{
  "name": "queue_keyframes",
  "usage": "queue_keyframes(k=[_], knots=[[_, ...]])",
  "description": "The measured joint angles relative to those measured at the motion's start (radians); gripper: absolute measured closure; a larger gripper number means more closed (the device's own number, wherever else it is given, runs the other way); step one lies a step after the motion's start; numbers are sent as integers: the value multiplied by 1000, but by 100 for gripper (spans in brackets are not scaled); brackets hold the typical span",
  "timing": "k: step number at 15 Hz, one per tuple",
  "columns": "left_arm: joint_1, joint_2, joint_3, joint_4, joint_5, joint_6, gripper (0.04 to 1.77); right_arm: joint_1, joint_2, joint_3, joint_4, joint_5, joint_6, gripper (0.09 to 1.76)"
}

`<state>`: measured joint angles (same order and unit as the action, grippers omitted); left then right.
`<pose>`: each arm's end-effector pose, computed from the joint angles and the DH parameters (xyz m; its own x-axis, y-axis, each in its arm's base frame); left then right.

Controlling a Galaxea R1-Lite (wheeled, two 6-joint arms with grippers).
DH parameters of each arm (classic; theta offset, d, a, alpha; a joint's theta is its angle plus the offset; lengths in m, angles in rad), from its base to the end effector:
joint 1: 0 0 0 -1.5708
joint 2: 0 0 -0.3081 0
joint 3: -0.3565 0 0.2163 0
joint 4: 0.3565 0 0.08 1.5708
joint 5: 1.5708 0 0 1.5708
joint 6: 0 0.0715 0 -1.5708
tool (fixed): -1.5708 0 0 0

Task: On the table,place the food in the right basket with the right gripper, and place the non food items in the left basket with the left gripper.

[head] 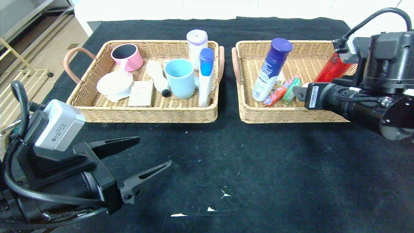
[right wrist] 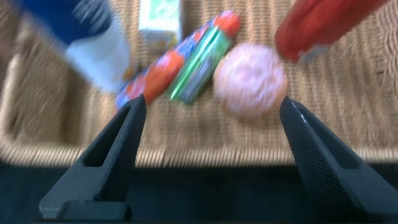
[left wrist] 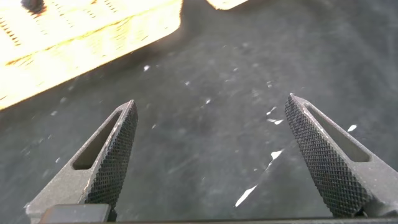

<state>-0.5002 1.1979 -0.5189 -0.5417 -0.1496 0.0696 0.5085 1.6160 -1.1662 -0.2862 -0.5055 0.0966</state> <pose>0.2074 -0.1255 0.1977 0.7880 -0.6006 -0.1353 0.6107 0.7904 0.0485 0.3400 0.1499 0.2644 0.9898 -0.0027 -0.1425 0.0051 0.9998 0.0167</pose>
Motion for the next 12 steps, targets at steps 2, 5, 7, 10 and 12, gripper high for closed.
queue_keyframes(k=[2,5,7,10,12], knots=[[7,-33,25,1,49,-3,9,39,-82,92,3,3,-17,24],[17,-141,48,59,113,0,9,68,-215,203,13,16,-62,21],[25,-237,33,205,148,1,9,74,-312,247,86,31,-73,19],[32,-399,-29,455,195,2,9,81,-479,278,279,74,-79,18],[34,-497,-74,577,242,2,9,79,-584,287,404,97,-78,17]])
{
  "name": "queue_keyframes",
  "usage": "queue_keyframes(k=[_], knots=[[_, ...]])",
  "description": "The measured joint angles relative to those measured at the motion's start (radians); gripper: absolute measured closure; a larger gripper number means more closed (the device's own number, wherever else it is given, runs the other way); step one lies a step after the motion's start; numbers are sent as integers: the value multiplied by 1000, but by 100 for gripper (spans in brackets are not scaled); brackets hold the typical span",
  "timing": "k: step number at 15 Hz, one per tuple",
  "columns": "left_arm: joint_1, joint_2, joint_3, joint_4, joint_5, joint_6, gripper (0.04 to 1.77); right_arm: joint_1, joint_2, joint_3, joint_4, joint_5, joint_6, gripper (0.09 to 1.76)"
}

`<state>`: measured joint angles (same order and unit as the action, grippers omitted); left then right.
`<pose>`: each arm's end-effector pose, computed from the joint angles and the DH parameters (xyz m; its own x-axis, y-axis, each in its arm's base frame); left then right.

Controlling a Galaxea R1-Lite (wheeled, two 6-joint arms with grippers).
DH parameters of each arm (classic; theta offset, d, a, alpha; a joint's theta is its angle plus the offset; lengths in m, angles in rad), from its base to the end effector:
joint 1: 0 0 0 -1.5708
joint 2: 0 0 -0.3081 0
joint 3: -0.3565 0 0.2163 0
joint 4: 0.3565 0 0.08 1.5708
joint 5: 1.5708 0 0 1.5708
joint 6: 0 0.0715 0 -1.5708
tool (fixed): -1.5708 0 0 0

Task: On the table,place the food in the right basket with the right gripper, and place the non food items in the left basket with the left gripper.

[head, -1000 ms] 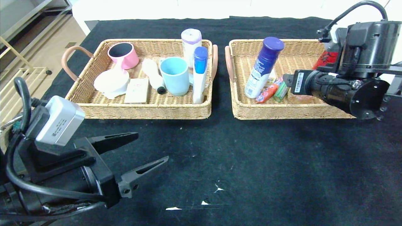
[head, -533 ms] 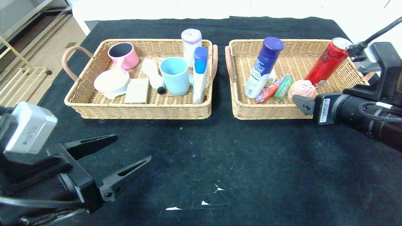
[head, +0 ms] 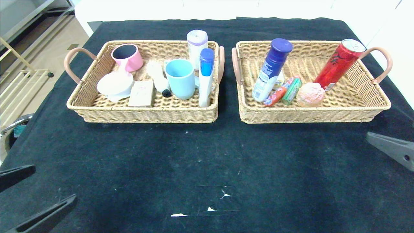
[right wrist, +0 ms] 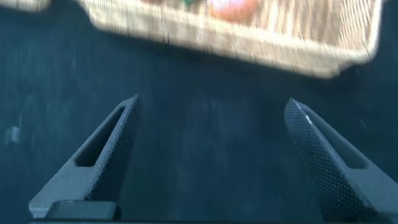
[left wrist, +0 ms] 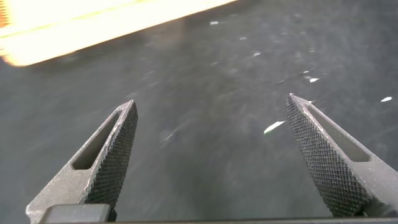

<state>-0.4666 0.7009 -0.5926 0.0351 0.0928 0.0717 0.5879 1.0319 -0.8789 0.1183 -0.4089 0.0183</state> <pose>0.1136 -0.0498 0.2302 0.9218 -0.3606 -0.1423 0.3742 0.9235 0.0841 0.1772 0.0839 0.2691 0.9561 0.1594 -0.2459 -0.1860 0.9785 -0.0889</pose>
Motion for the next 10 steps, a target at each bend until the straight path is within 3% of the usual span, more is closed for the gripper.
queue_keyframes(k=[7,10], knots=[[107,-203,-61,181,6,0,9,-138,-231,99,90,24,-47,15],[152,-243,-127,274,-33,-5,9,-204,-297,80,142,53,-51,15]])
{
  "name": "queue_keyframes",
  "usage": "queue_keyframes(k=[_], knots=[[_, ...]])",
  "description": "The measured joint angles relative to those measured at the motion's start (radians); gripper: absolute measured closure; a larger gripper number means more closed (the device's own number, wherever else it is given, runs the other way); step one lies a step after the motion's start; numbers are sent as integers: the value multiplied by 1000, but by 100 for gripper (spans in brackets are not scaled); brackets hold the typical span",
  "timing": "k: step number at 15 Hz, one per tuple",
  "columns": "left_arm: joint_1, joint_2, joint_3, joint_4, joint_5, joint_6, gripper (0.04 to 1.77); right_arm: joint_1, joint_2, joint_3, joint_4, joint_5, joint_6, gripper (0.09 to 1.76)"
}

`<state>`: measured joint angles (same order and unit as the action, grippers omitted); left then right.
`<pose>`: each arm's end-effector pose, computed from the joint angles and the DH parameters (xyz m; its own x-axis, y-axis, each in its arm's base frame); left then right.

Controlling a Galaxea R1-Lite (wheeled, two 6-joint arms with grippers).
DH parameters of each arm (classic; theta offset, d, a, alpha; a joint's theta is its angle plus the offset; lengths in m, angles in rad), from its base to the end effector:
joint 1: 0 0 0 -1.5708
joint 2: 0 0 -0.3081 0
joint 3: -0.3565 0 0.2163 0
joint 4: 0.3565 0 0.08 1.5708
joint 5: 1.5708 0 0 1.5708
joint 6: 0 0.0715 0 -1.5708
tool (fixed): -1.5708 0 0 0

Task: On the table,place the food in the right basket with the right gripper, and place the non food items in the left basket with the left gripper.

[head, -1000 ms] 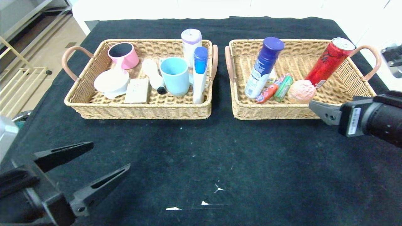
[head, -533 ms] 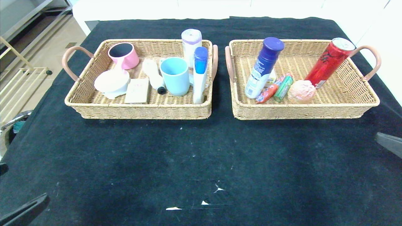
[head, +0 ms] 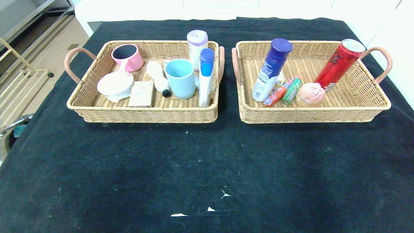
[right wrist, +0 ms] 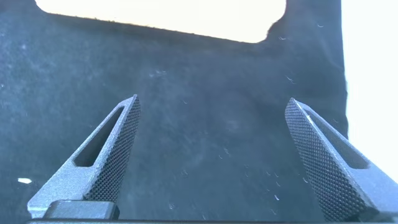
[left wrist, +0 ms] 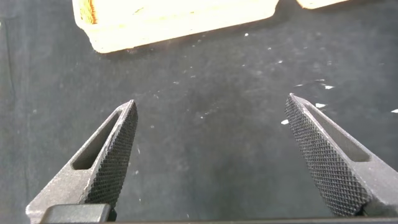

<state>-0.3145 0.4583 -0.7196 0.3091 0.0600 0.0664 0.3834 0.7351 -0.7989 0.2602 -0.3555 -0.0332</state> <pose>0.0500 -0.0118 0.2544 0.9667 -0.2514 -0.0477 0.2543 0.9647 0.0691 0.1142 0.0192 0.2662 0.9829 0.0212 -0.1829 -0.0401 0.9941 -0.1004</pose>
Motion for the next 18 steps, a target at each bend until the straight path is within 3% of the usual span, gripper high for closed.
queue_keyframes(k=[4,7,9,15,18], knots=[[75,-29,-91,74,-54,-4,9,-113,-106,-145,291,125,-5,15],[123,-67,-154,171,-70,-3,9,-180,-204,-182,394,186,-18,15],[153,-97,-209,268,-113,-3,9,-215,-266,-188,470,223,-22,15],[203,-169,-293,382,-156,-4,9,-401,-411,-159,590,441,-27,15],[207,-176,-316,386,-156,-5,9,-434,-450,-103,586,456,-37,15]])
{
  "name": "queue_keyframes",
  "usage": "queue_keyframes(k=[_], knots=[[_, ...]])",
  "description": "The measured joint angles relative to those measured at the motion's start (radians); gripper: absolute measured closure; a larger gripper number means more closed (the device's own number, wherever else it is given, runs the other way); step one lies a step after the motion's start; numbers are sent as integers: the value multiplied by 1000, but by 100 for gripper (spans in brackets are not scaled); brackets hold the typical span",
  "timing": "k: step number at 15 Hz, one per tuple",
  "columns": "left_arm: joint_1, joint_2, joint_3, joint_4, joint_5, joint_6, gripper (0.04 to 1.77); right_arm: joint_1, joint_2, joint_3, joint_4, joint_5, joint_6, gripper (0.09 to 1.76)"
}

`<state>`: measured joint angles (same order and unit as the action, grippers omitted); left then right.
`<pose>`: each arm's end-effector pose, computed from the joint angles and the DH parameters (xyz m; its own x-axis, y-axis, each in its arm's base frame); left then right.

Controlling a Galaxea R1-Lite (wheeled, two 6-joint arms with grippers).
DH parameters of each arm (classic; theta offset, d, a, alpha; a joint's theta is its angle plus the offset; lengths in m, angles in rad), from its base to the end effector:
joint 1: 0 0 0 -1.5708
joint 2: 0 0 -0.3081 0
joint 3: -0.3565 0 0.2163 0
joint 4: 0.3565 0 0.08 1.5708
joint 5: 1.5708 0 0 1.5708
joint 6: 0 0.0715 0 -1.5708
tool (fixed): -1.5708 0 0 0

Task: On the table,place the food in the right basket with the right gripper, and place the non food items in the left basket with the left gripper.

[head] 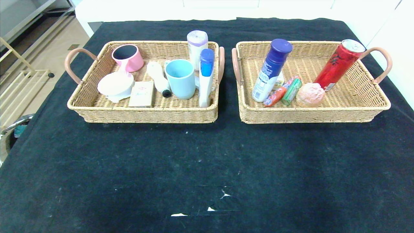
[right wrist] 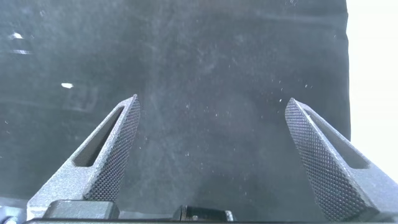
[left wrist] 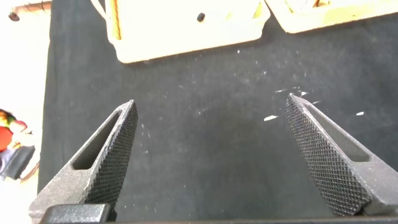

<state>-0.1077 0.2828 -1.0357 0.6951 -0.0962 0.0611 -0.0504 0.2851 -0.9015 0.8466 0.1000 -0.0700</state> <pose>-0.0491 -0.0016 0.2884 0.9776 -0.2023 0.0575 0.1984 0.9779 0.0665 -0.0264 0.0085 0.2309 0.9726 0.0509 -0.2270 -0.0628 0.9970 -0.0454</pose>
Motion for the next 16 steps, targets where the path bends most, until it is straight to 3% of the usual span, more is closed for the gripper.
queue_keyframes(k=[3,5,9,12,16], knots=[[-1,-1,-25,5,8,-4,9,9,-18,21,-1,-11,0,15],[6,-2,-63,64,3,-13,9,14,-26,40,-2,-14,0,15],[69,-26,-92,100,-78,-16,9,17,-54,77,-9,-14,-1,15],[102,-80,-26,99,-119,-16,9,25,-90,101,-9,-16,0,15],[110,-174,95,91,-122,-16,9,43,-165,189,-59,-17,2,15]])
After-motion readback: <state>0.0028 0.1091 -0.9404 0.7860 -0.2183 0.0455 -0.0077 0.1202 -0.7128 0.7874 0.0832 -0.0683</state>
